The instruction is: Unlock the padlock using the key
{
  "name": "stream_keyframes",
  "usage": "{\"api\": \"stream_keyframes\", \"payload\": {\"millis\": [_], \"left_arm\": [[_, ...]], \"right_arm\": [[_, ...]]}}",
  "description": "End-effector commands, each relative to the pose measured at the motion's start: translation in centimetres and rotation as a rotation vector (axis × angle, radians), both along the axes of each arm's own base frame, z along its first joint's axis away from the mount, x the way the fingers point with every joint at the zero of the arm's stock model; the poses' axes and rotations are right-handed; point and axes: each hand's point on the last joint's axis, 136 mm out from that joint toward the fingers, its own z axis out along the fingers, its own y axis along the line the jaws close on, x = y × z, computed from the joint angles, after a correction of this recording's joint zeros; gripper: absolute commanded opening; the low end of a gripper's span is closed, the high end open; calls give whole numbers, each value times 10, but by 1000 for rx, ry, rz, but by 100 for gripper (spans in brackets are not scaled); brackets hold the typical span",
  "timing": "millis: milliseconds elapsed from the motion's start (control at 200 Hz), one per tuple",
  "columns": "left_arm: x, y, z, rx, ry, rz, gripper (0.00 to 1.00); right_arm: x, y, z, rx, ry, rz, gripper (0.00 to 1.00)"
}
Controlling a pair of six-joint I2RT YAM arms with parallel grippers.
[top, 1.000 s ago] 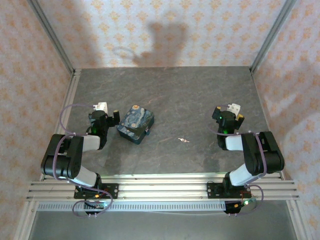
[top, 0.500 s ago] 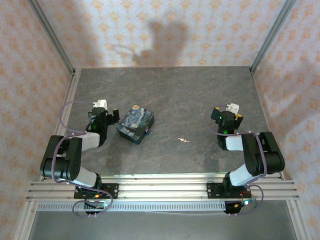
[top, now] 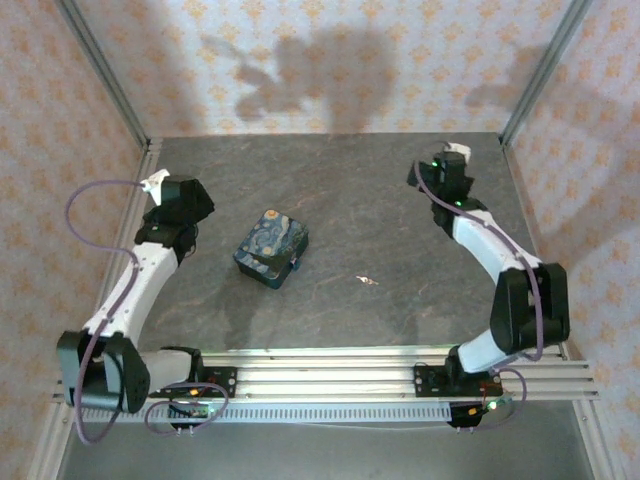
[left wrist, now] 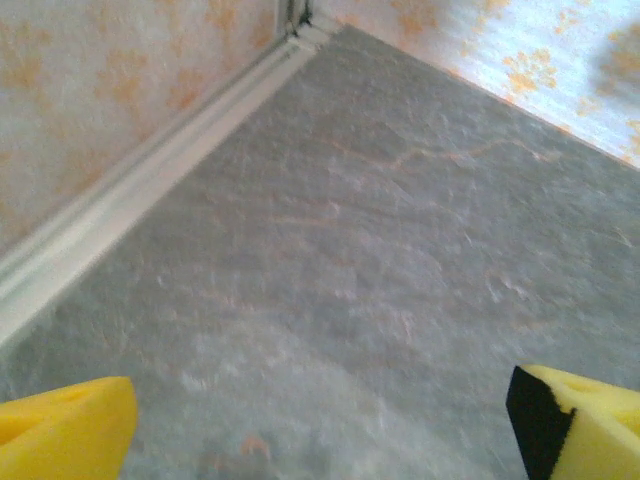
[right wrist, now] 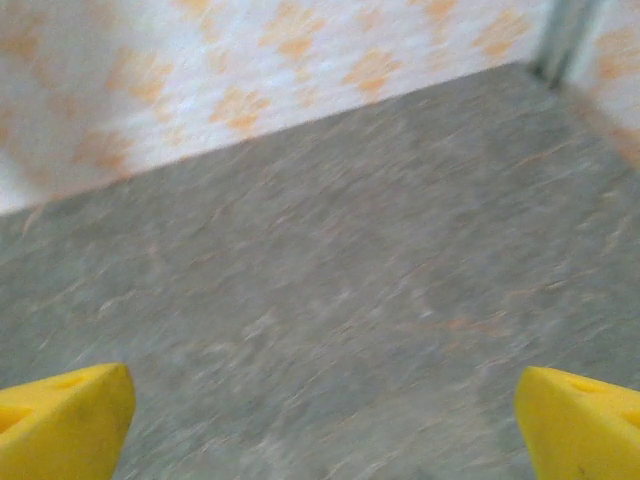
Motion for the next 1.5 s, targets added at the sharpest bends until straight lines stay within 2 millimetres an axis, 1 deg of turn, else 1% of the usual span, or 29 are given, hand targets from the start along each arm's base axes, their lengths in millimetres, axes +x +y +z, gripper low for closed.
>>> {"api": "stream_keyframes", "payload": {"millis": [0,40,105,175,240,290,375,440,470,500,591,686,761,841,856,991,1091,1166,1271,1306,1321,1331,1351,1416,1496], "left_arm": [[-46,-29,-40,-182,181,-38,92],[-54,-38,-49,-224,199,-58,88],[-65,-60,-64,-297,228,-111,81],[-76,-84,-78,-364,254,-159,76],[-84,-105,-90,-418,263,-197,74],[-87,-118,-97,-458,256,-222,71],[-87,-137,-108,-536,239,-262,66],[-83,-148,-113,-578,231,-291,60],[-81,-151,-115,-586,232,-299,59],[-79,-154,-117,-592,236,-307,59],[-70,-162,-124,-610,258,-326,53],[-56,-174,-133,-635,286,-354,43],[-44,-179,-143,-623,323,-363,33],[-31,-185,-149,-607,353,-386,28],[-27,-186,-148,-603,352,-393,27],[6,-192,-141,-543,355,-433,25],[33,-202,-140,-535,353,-466,24],[52,-209,-148,-533,367,-471,23],[76,-221,-158,-523,378,-460,21],[84,-227,-158,-520,375,-465,20],[87,-230,-155,-519,366,-467,20],[89,-231,-162,-517,380,-462,20],[92,-235,-165,-513,385,-463,20],[103,-246,-166,-511,380,-469,19],[112,-259,-170,-511,387,-475,19]], "right_arm": [[-14,61,-39,-1,213,110,97],[-11,90,-39,14,223,170,97],[-9,137,-40,36,241,268,98],[-12,185,-45,52,266,366,98],[-18,222,-53,52,298,449,98],[-23,244,-60,45,320,491,99],[-33,274,-75,51,358,556,98],[-40,286,-86,63,387,583,98],[-44,290,-92,68,400,592,97],[-46,292,-95,77,410,599,97],[-52,292,-104,90,430,605,96],[-55,290,-109,80,438,615,96],[-57,287,-115,65,457,618,95],[-58,281,-120,52,489,610,95],[-58,279,-121,51,494,606,95],[-58,259,-126,63,522,566,94],[-54,246,-127,115,536,541,92],[-47,237,-123,156,534,513,91],[-36,228,-118,213,523,478,87],[-33,226,-117,230,520,467,86],[-31,225,-115,238,517,463,86],[-30,224,-116,241,517,459,85],[-29,222,-115,249,516,452,85],[-22,214,-114,266,516,426,84],[-12,209,-111,295,515,411,83]]}}
